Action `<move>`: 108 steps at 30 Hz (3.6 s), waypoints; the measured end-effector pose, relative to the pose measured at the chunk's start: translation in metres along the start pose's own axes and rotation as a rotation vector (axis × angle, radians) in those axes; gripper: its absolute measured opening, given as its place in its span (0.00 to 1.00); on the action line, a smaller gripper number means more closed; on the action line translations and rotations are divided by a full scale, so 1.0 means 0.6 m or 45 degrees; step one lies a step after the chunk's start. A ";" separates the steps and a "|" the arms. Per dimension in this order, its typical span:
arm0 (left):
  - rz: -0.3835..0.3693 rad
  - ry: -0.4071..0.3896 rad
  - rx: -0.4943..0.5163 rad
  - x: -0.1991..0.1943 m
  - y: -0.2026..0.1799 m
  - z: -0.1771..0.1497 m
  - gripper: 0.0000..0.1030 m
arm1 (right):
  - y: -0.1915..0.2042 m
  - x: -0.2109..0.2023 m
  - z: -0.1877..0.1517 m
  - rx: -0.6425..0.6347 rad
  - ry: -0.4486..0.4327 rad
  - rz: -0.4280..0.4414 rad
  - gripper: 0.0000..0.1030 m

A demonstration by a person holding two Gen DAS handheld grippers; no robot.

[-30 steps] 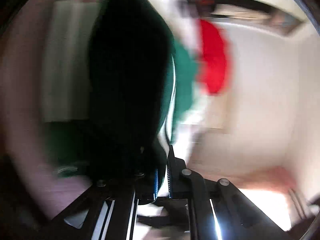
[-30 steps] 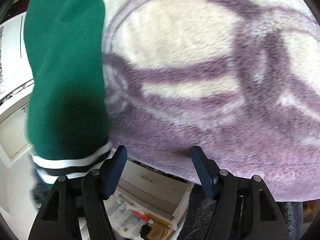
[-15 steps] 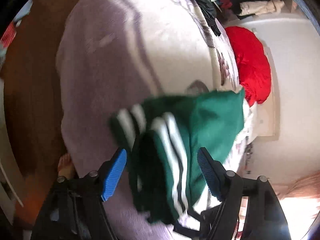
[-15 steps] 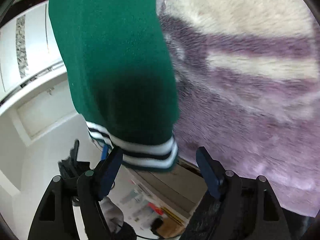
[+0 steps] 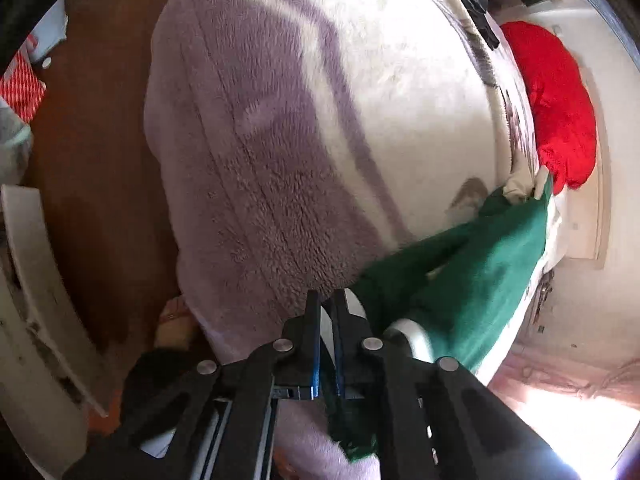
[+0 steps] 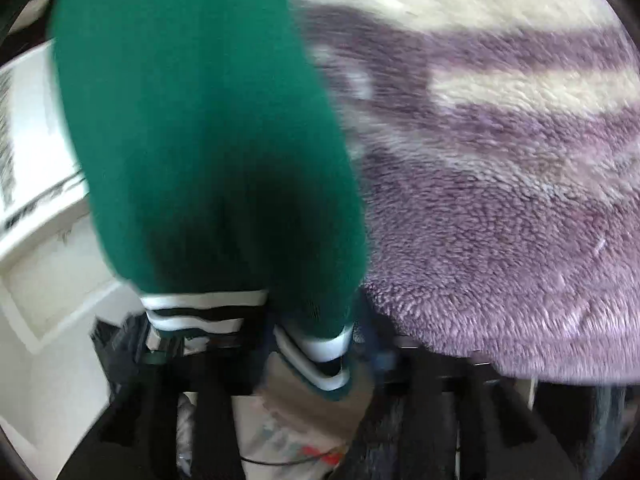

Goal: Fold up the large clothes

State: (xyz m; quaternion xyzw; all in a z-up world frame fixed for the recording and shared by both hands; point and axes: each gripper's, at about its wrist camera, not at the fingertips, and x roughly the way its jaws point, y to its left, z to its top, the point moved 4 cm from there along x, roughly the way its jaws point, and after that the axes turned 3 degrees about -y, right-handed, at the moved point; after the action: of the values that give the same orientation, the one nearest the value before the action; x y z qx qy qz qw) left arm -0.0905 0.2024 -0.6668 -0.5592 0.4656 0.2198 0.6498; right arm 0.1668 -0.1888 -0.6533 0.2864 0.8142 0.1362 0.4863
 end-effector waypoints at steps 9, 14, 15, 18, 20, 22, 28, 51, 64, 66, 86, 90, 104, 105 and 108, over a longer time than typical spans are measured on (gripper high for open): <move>-0.093 -0.013 0.715 0.024 -0.326 0.088 0.68 | 0.044 -0.242 0.089 0.005 -0.239 -0.033 0.65; -0.093 0.076 0.951 0.152 -0.450 0.072 0.68 | 0.165 -0.359 0.243 -0.090 -0.391 -0.033 0.70; -0.058 0.082 0.983 0.176 -0.460 0.067 0.68 | 0.200 -0.385 0.286 -0.137 -0.435 -0.052 0.73; -0.010 0.068 1.069 0.217 -0.467 0.050 0.51 | 0.340 -0.421 0.414 -0.266 -0.550 -0.106 0.85; 0.000 0.048 1.091 0.232 -0.456 0.038 0.09 | 0.436 -0.411 0.486 -0.333 -0.570 -0.161 0.85; -0.026 0.030 1.070 0.227 -0.445 0.027 0.05 | 0.530 -0.361 0.561 -0.401 -0.550 -0.276 0.85; -0.109 -0.044 0.934 0.203 -0.443 0.032 0.04 | 0.667 -0.149 0.654 -0.564 -0.413 -0.876 0.72; -0.205 0.109 0.625 0.163 -0.484 0.141 0.30 | 0.645 -0.305 0.557 -0.662 -0.436 -0.131 0.68; 0.149 0.177 0.968 0.395 -0.601 0.183 0.05 | 0.306 -0.372 0.521 -0.282 -0.537 -0.067 0.60; 0.140 0.189 0.957 0.395 -0.597 0.188 0.05 | 0.319 -0.323 0.496 -0.381 -0.464 -0.055 0.60; -0.161 0.315 0.850 0.116 -0.480 0.090 0.62 | 0.156 -0.245 0.160 -0.110 -0.222 -0.070 0.66; 0.089 0.438 0.889 0.119 -0.340 0.030 0.62 | 0.081 -0.168 0.047 0.030 -0.152 -0.105 0.66; 0.094 0.482 0.896 0.120 -0.218 -0.018 0.20 | 0.065 -0.024 -0.155 0.161 -0.269 -0.055 0.05; 0.100 0.511 0.878 0.133 -0.206 -0.013 0.20 | 0.062 -0.015 -0.161 0.170 -0.255 -0.057 0.05; 0.115 0.546 0.850 0.162 -0.167 -0.007 0.21 | 0.031 0.029 -0.144 0.212 -0.215 -0.084 0.05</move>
State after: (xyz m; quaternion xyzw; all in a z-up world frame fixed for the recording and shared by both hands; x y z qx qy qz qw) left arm 0.0346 0.1475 -0.6971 -0.3295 0.6606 -0.0370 0.6735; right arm 0.0919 -0.1586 -0.6139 0.3094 0.7878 0.0272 0.5319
